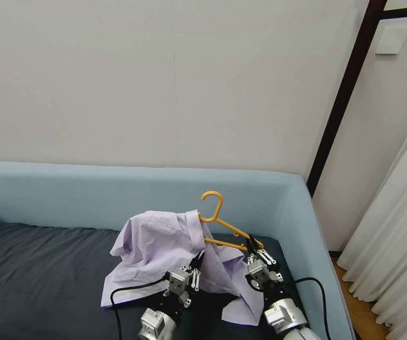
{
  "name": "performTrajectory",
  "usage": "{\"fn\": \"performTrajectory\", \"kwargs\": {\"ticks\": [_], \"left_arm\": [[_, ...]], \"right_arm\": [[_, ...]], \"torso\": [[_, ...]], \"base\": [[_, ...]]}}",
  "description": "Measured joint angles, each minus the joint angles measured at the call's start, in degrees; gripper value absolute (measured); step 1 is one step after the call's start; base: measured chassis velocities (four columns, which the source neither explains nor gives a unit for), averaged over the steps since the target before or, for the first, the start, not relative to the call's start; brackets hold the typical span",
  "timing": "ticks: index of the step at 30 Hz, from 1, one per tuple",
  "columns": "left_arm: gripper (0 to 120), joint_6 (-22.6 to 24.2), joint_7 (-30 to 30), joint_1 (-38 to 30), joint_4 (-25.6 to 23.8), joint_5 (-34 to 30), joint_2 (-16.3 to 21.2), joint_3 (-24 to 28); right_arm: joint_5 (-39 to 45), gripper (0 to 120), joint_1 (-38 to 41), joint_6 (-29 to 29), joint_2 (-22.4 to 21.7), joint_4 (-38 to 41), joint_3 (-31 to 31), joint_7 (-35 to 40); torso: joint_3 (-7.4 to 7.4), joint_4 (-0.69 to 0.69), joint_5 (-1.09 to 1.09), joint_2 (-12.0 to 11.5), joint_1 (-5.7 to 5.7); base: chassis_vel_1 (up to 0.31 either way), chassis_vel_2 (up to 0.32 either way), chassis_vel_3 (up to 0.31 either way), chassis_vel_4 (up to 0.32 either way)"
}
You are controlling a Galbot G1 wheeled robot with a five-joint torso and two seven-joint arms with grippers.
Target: Pick up the clothes from the sofa and hang them on the clothes hanger.
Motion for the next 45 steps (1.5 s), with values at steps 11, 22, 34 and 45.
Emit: {"fn": "performTrajectory", "kwargs": {"ticks": [11,22,34,45], "left_arm": [[24,-4.1,-0.1,3.0,-0.3,4.0,3.8,-6.6],[63,-6.7,2.8,3.6,-6.0,-5.8,17.6,-13.0],[100,-11.0,26.9,-15.6,2.6,-28.2,32.7,-11.8],[100,-8.5,58.8,-46.9,27.3,-34.5,30.3,7.2]], "right_arm": [[-0.4,4,1.4,1.0,0.4,-2.0,0.4,-0.2],[-3.9,4,0.9,4.8,2.0,-3.9,5.0,-0.8],[-9.1,4,1.8,7.6,3.6,-7.5,4.4,-1.6],[-12.4,4,1.6,9.4,3.8,-8.0,4.1,-2.7]], "torso": [[0.00,0.00,-0.02,0.0,0.00],[0.00,-0.02,0.00,0.0,0.00],[0.00,-0.02,0.00,0.0,0.00],[0.01,-0.01,-0.01,0.0,0.01]], "base": [[0.000,0.000,0.000,0.000],[0.000,0.000,0.000,0.000],[0.000,0.000,0.000,0.000],[0.000,0.000,0.000,0.000]]}}
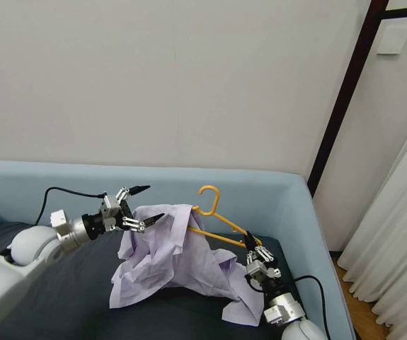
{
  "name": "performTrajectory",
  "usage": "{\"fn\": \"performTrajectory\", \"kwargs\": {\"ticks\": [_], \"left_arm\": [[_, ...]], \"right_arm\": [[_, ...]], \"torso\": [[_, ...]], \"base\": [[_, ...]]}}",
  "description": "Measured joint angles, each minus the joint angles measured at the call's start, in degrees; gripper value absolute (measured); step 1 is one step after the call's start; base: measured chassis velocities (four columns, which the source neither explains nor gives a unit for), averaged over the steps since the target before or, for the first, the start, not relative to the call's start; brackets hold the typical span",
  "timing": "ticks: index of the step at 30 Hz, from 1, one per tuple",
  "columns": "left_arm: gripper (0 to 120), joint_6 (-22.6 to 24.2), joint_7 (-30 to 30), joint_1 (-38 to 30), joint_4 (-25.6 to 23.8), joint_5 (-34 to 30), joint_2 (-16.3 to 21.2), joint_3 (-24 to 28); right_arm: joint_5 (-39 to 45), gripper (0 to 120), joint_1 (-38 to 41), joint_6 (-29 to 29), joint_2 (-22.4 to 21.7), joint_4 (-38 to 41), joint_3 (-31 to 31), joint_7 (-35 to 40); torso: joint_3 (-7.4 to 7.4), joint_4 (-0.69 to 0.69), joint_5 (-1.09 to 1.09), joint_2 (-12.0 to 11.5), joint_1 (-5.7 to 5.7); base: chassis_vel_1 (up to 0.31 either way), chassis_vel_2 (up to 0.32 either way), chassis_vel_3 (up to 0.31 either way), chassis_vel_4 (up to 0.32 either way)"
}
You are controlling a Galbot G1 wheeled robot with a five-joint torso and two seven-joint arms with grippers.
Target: Pick up the clothes from the sofa and hang them on the clothes hanger.
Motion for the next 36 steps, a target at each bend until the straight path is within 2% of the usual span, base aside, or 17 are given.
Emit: {"fn": "performTrajectory", "kwargs": {"ticks": [6,7,9,17,20,21,25,26,30,31,34,36], "left_arm": [[100,2.6,8.6,-11.6,10.4,1.9,-6.2,7.5],[100,2.6,8.6,-11.6,10.4,1.9,-6.2,7.5],[100,3.7,11.1,-14.6,13.7,3.4,-7.9,9.9],[98,9.0,20.0,-18.9,17.2,8.8,-9.5,11.9],[88,9.9,21.1,-19.4,17.6,10.3,-9.5,12.3],[88,9.9,21.1,-19.4,17.6,10.3,-9.5,12.3],[67,10.1,21.1,-20.2,18.7,11.4,-10.6,13.7],[67,10.1,21.1,-20.2,18.7,11.4,-10.6,13.7],[50,11.3,24.0,-21.4,19.8,12.6,-11.7,14.8],[50,11.3,24.0,-21.4,19.8,12.6,-11.7,14.8],[34,12.1,26.3,-21.7,20.7,13.3,-12.2,14.6],[31,12.3,26.9,-21.7,20.9,13.5,-12.2,14.4]], "right_arm": [[-1.1,4,-0.7,0.7,0.2,-0.1,0.6,-0.1],[-1.1,4,-0.7,0.7,0.2,-0.1,0.6,-0.1],[-1.4,4,-0.7,0.8,0.6,-0.3,0.7,-0.1],[-2.5,4,0.1,0.8,1.2,-0.4,0.7,-0.4],[-2.7,4,0.2,0.8,1.6,-0.4,0.8,-0.4],[-2.7,4,0.2,0.8,1.6,-0.4,0.8,-0.4],[-3.2,4,0.3,1.2,2.0,-0.4,1.1,-0.3],[-3.2,4,0.3,1.2,2.0,-0.4,1.1,-0.3],[-4.3,4,0.2,2.0,2.2,-0.5,1.7,0.5],[-4.3,4,0.2,2.0,2.2,-0.5,1.7,0.5],[-4.8,4,0.0,2.5,2.5,-0.8,1.7,1.4],[-4.8,4,0.0,2.5,2.5,-0.9,1.7,1.6]], "torso": [[0.00,0.00,0.02,0.0,0.00],[0.00,0.00,0.02,0.0,0.00],[0.00,0.00,0.03,0.0,0.00],[-0.01,0.03,0.02,0.0,0.00],[-0.01,0.03,0.02,0.0,0.00],[-0.01,0.03,0.02,0.0,0.00],[-0.01,0.02,0.01,0.0,0.00],[-0.01,0.02,0.01,0.0,0.00],[-0.01,0.00,0.02,0.0,0.00],[-0.01,0.00,0.02,0.0,0.00],[-0.01,0.02,0.02,0.0,0.00],[-0.01,0.01,0.02,0.0,0.00]], "base": [[0.000,0.000,0.000,0.000],[0.000,0.000,0.000,0.000],[0.000,0.000,0.000,0.000],[0.000,0.000,0.000,0.000],[0.000,0.000,0.000,0.000],[0.000,0.000,0.000,0.000],[0.000,0.000,0.000,0.000],[0.000,0.000,0.000,0.000],[0.000,0.000,0.000,0.000],[0.000,0.000,0.000,0.000],[0.000,0.000,0.000,0.000],[0.000,0.000,0.000,0.000]]}}
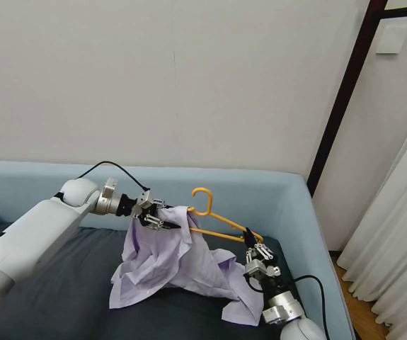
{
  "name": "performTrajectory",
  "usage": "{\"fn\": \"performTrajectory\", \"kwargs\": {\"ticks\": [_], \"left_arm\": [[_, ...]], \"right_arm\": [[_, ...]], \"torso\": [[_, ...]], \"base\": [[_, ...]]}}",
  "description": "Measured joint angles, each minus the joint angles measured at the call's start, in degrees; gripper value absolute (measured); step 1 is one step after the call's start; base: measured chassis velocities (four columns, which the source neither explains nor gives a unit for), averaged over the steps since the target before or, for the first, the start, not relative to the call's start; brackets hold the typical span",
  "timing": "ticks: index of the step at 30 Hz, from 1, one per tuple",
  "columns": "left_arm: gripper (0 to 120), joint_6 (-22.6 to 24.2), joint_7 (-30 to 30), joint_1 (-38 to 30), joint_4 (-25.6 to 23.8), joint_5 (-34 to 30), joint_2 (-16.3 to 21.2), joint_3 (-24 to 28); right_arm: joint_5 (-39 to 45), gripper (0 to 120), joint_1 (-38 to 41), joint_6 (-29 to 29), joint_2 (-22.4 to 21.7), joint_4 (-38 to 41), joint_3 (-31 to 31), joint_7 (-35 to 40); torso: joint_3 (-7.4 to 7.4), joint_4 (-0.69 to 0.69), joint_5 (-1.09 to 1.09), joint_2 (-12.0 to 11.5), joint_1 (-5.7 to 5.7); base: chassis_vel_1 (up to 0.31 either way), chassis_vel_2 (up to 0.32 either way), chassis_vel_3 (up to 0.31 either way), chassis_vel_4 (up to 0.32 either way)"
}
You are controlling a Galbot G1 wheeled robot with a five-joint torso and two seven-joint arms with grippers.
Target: Pick up the clothes from the sofa and hang them on the clothes hanger.
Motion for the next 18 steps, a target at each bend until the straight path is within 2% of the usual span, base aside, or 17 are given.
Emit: {"fn": "performTrajectory", "kwargs": {"ticks": [3,4,7,16,18], "left_arm": [[18,0.3,1.3,0.0,0.6,0.6,-0.2,-0.7],[18,0.3,1.3,0.0,0.6,0.6,-0.2,-0.7],[7,0.6,2.4,0.0,1.1,1.0,-0.5,-1.6],[7,1.4,2.6,0.5,1.4,1.1,-0.9,-2.1],[7,1.5,2.6,0.6,1.9,1.3,-1.0,-2.2]], "right_arm": [[0.0,4,0.0,0.1,0.0,-0.1,0.0,0.3],[0.0,4,0.0,0.1,0.0,-0.1,0.0,0.3],[0.0,4,0.1,0.3,0.1,-0.2,-0.1,0.5],[1.7,5,0.5,1.0,0.1,-0.3,-0.6,1.2],[4.8,12,0.4,1.8,-0.1,-0.2,-1.0,1.0]], "torso": [[0.00,0.00,0.00,0.0,0.00],[0.00,0.00,0.00,0.0,0.00],[0.00,0.01,0.00,0.0,0.00],[0.00,0.00,0.00,0.0,0.00],[0.00,0.00,0.00,0.0,-0.01]], "base": [[0.000,0.000,0.000,0.000],[0.000,0.000,0.000,0.000],[0.000,0.000,0.000,0.000],[0.000,0.000,0.000,0.000],[0.000,0.000,0.000,0.000]]}}
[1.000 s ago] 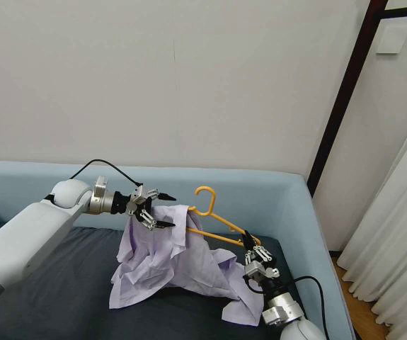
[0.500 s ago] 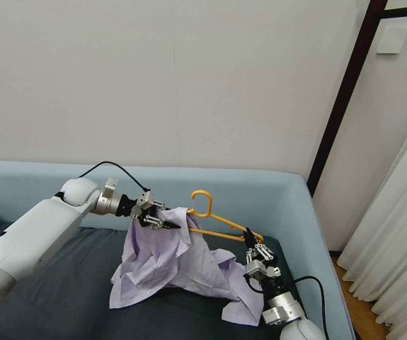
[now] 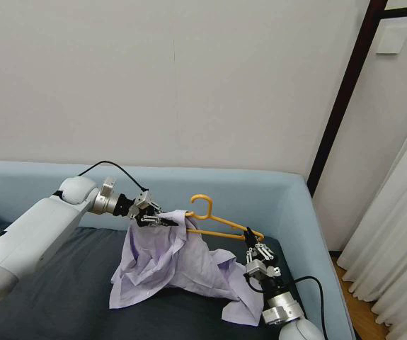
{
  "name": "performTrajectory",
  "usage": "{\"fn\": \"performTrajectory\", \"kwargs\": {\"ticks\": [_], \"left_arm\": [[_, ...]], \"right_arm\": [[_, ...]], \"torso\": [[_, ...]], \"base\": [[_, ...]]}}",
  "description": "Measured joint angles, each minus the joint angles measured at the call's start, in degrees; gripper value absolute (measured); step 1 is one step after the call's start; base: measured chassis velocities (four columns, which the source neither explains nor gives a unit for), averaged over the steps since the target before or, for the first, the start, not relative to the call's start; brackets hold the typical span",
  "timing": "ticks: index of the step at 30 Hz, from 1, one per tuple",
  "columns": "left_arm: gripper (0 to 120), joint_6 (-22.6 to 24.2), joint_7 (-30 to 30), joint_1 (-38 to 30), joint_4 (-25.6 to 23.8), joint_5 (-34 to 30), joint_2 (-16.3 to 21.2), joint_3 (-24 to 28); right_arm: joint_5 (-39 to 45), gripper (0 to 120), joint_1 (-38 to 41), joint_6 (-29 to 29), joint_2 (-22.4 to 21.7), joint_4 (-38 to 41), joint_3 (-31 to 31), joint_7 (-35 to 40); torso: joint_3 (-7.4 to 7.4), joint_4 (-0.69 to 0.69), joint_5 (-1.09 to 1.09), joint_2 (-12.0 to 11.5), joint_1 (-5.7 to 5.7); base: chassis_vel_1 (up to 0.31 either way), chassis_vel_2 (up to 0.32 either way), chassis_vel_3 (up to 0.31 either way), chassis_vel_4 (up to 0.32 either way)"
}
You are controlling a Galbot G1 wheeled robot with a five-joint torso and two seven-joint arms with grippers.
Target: Pick up the clothes from the sofa and hang them on the clothes hanger.
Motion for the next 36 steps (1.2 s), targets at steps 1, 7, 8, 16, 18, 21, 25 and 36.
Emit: {"fn": "performTrajectory", "kwargs": {"ticks": [1,7,8,16,18,21,25,36], "left_arm": [[7,0.0,0.0,0.0,0.0,0.0,0.0,0.0],[7,0.1,-1.1,0.2,1.7,0.5,-0.6,-1.2],[7,0.1,-1.3,0.2,2.1,0.5,-0.6,-1.4],[7,-0.2,-1.6,0.2,2.2,0.9,0.0,-2.3],[7,-0.2,-1.7,0.1,2.0,0.9,0.0,-2.3],[7,-0.3,-1.9,0.4,-0.2,0.3,0.9,-2.3],[7,-0.3,-1.9,0.6,-1.5,0.0,1.9,-2.4],[7,-0.6,-1.7,1.8,-2.1,-0.1,2.1,-3.7]], "right_arm": [[0.0,12,0.0,0.0,0.0,0.0,0.0,0.0],[18.4,36,-0.7,11.8,-0.6,-0.1,-0.8,-10.8],[21.6,39,-0.7,15.1,-0.8,-0.5,-0.7,-15.4],[36.1,71,0.7,12.4,-2.6,-7.0,-0.7,-31.1],[35.7,74,1.4,9.0,-2.6,-8.4,-0.5,-29.9],[32.2,89,4.5,3.0,-2.8,-13.5,-0.3,-29.4],[26.9,98,7.3,0.1,-2.8,-17.7,-0.3,-30.7],[21.0,100,14.9,-0.2,-0.4,-27.6,-1.1,-30.8]], "torso": [[0.00,0.00,0.00,0.0,0.00],[0.00,-0.01,0.01,0.0,0.00],[0.00,0.00,0.00,0.0,0.00],[0.00,0.00,0.01,0.0,0.00],[0.00,0.01,0.01,0.0,0.00],[0.00,-0.01,0.02,0.0,0.00],[0.00,0.00,0.00,0.0,0.00],[0.00,-0.01,-0.01,0.0,0.00]], "base": [[0.000,0.000,0.000,0.000],[0.000,0.000,0.000,0.000],[0.000,0.000,0.000,0.000],[0.000,0.000,0.000,0.000],[0.000,0.000,0.000,0.000],[0.000,0.000,0.000,0.000],[0.000,0.000,0.000,0.000],[0.000,0.000,0.000,0.000]]}}
